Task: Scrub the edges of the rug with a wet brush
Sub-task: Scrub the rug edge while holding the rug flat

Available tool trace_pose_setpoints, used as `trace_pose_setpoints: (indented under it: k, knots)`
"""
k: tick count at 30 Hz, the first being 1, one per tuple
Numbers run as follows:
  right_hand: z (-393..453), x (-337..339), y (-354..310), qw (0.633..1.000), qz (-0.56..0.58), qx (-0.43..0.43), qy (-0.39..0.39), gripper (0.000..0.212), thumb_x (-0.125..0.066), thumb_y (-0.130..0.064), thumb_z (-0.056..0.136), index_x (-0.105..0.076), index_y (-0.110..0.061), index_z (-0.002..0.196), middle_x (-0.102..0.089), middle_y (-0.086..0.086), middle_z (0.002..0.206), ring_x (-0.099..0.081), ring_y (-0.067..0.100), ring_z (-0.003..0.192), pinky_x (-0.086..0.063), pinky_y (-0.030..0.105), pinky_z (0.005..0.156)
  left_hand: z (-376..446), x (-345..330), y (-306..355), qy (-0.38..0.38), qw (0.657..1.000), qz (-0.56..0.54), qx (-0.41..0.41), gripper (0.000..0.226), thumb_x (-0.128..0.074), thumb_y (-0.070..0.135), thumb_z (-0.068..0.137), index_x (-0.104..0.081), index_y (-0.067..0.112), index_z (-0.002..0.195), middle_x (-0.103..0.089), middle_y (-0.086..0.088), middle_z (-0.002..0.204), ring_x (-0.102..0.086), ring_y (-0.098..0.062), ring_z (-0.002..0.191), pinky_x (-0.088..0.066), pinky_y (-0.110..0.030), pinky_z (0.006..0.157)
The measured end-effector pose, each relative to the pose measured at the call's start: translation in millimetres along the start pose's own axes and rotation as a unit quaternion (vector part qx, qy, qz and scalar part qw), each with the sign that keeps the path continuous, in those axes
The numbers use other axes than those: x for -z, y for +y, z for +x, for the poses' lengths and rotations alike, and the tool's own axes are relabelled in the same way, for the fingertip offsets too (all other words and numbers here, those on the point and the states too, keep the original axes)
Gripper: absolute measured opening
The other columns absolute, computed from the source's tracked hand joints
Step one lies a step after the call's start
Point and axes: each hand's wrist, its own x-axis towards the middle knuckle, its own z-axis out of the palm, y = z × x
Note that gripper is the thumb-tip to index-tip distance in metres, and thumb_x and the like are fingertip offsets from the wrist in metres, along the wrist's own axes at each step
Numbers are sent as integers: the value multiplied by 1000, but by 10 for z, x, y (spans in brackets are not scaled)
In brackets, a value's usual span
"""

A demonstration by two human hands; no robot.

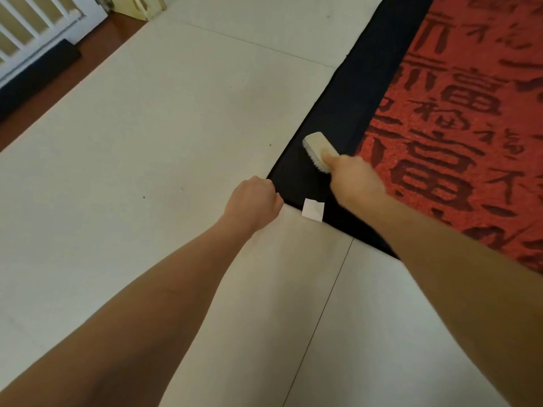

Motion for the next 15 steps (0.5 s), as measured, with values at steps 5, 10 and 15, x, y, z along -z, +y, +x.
trace_pose_setpoints:
  k: [5,10,15]
  knots:
    - [-366,-203,-414,985,31,156,-71,58,-40,-7,95,-27,-34,144,-48,5,78,-56,28,72,-40,37,61,-40,38,51,17,1000,19,-18,43,-30,31,104,-54,10,76,-56,-11,79,-49,-27,75,-29,-35,66]
    - [-301,-185,-119,994,7,102,-48,60,-44,-5,91,-29,-36,140,-46,5,81,-49,25,70,-40,38,60,-44,50,71,2,1000,13,9,45,-33,29,103,-30,15,60,-31,-2,63,-40,-23,71,-28,-34,65]
    - [-977,-99,643,996,-4,-85,-27,71,-37,-5,93,-10,-38,150,-47,8,81,-49,29,72,-37,38,62,-61,23,81,11,1000,4,8,48,-31,28,104,-28,13,59,-30,-3,61,-43,-24,71,-28,-32,63]
